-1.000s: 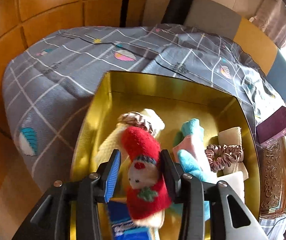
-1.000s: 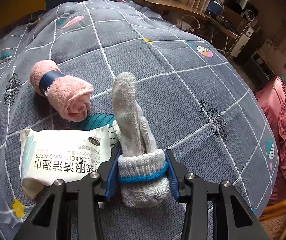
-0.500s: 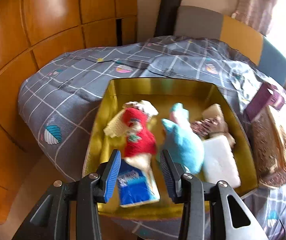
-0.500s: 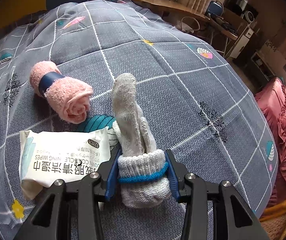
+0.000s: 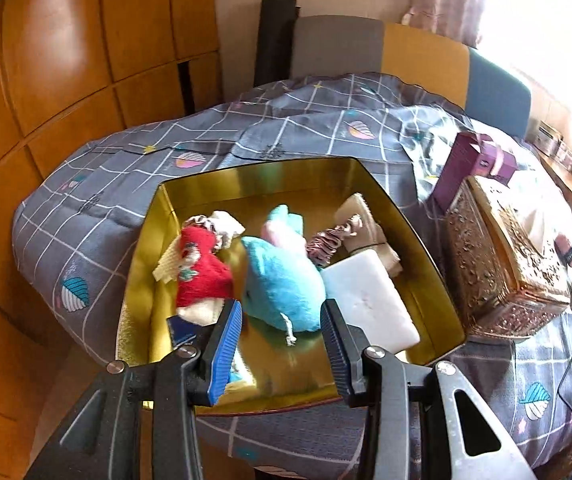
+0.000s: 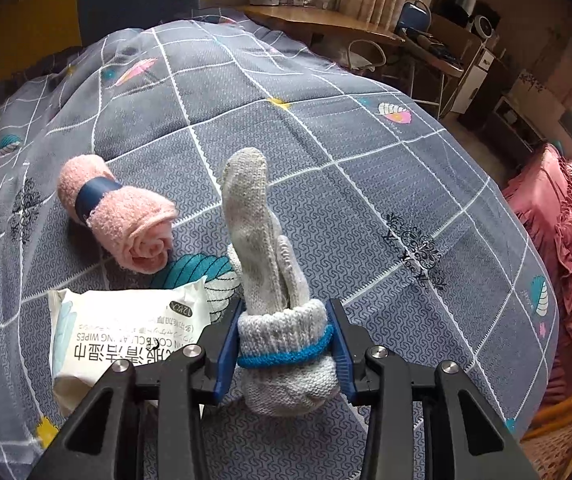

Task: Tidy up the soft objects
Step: 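Lower the white knit glove into the gold tray and open the right tool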

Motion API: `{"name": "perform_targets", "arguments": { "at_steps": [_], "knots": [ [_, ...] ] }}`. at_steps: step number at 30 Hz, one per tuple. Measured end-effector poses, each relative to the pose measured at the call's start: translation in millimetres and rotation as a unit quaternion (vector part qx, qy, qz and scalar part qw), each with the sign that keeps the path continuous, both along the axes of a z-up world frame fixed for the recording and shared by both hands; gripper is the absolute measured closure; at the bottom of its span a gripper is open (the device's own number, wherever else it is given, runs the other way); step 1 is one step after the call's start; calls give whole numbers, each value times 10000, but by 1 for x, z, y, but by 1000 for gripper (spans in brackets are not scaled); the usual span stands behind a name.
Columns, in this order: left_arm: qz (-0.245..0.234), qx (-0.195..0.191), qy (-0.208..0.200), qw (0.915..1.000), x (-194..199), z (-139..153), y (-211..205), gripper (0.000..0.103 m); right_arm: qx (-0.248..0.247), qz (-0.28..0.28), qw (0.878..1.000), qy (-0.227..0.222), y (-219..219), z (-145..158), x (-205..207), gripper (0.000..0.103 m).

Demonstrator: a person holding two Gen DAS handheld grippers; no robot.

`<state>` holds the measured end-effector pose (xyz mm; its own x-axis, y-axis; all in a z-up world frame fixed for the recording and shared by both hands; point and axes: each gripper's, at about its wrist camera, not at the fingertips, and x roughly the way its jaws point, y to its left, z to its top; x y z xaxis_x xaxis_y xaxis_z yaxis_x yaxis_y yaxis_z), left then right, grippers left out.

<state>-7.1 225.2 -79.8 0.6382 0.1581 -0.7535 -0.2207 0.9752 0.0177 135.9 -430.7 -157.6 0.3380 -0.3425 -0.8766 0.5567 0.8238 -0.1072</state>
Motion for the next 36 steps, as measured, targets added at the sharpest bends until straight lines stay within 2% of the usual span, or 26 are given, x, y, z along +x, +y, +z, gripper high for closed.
{"name": "perform_targets", "arguments": {
  "at_steps": [9,13,19,24,27,29,31,33,36],
  "knots": [
    [-338,-35,10,9994,3,-2,-12,62,365,-195,9989,-213,-10,6,5,65],
    [-485,-40,48,9988,4,-5,-16,62,186,60,9994,-282,1,31,30,65],
    [-633,-94,91,9979,4,-7,-20,62,-36,1067,9931,-490,65,90,92,65],
    [-668,-57,60,9977,-1,-5,-17,62,286,1967,9762,-864,157,141,141,65],
    [-661,-38,92,9978,-3,-6,-13,62,652,2699,9549,-1054,226,167,161,65],
    [-638,-33,90,9979,-6,-6,-9,62,837,3267,9343,-1158,277,183,165,65],
    [-580,-22,79,9983,-8,-5,-4,62,1168,3930,9036,-1244,329,194,156,65],
    [-513,-11,45,9987,-11,-4,1,62,1418,4660,8642,-1256,379,201,136,65],
    [-423,16,13,9991,-12,-3,8,62,1666,5573,8072,-1004,440,194,96,65]
  ]
}}
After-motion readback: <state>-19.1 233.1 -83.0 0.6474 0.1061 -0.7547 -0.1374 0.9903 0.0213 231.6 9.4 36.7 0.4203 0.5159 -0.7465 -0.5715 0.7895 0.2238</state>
